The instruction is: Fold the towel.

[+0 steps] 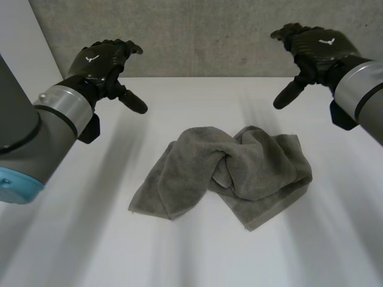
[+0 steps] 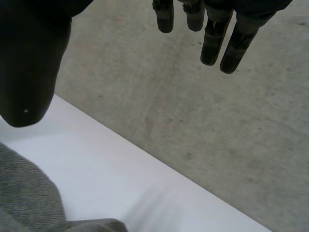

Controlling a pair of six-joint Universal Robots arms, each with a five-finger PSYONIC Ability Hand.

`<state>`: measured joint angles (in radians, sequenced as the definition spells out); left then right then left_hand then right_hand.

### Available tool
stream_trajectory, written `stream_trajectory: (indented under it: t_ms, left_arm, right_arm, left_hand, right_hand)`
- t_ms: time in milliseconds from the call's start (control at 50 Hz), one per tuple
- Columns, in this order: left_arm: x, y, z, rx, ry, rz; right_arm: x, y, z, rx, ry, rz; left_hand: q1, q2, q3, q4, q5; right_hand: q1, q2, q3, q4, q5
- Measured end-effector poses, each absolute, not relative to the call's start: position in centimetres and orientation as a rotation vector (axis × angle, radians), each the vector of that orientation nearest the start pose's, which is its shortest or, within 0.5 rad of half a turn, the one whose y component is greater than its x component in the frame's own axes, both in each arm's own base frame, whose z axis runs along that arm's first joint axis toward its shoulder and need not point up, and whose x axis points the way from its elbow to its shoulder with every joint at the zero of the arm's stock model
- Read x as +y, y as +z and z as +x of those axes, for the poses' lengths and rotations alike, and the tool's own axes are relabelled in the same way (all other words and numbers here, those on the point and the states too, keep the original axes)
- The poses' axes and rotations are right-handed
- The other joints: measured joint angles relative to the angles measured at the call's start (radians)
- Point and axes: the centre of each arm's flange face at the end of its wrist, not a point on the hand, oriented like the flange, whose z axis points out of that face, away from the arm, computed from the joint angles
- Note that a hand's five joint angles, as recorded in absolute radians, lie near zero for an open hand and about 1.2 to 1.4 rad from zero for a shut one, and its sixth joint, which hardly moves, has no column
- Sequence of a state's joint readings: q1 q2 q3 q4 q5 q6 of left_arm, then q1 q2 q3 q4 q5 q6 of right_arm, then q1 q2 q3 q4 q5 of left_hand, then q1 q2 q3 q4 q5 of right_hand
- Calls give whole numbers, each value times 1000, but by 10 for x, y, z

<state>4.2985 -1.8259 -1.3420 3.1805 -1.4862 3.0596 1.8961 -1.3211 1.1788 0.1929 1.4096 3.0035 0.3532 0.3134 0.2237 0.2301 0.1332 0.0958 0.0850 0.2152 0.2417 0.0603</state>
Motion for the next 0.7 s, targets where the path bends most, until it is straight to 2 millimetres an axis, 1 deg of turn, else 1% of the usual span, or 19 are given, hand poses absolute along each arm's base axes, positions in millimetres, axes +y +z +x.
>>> stream_trajectory:
  t_ms: [80, 140, 220, 300, 500, 700]
  left_arm:
    - [-275, 306, -271, 2565, -2381, 529]
    - [-271, 312, -268, 2581, -2353, 524]
    - [-266, 325, -263, 2560, -2372, 498]
    - [-264, 332, -257, 2526, -2393, 458]
    - [-272, 338, -247, 2427, -2429, 343]
    - [-275, 340, -245, 2410, -2443, 339]
  right_arm:
    - [-296, 334, 244, 2071, -1996, -594]
    - [-299, 334, 237, 2120, -2007, -557]
    - [-303, 332, 230, 2174, -2019, -513]
    - [-305, 330, 228, 2194, -2019, -495]
    - [-308, 324, 228, 2200, -2016, -486]
    - [-309, 326, 227, 2187, -2013, -457]
  left_hand:
    - [0, 0, 0, 0, -4]
    - [-1, -2, 0, 0, -19]
    - [-26, -27, 0, 0, -50]
    - [-29, -37, 0, 0, -55]
    - [-53, -58, 0, 0, -66]
    - [-53, -63, 0, 0, -68]
  right_hand:
    - [0, 0, 0, 0, 0]
    - [0, 0, 0, 0, 0]
    - [1, 0, 0, 0, 0]
    - [1, 0, 0, 0, 0]
    - [1, 0, 0, 0, 0]
    - [1, 0, 0, 0, 0]
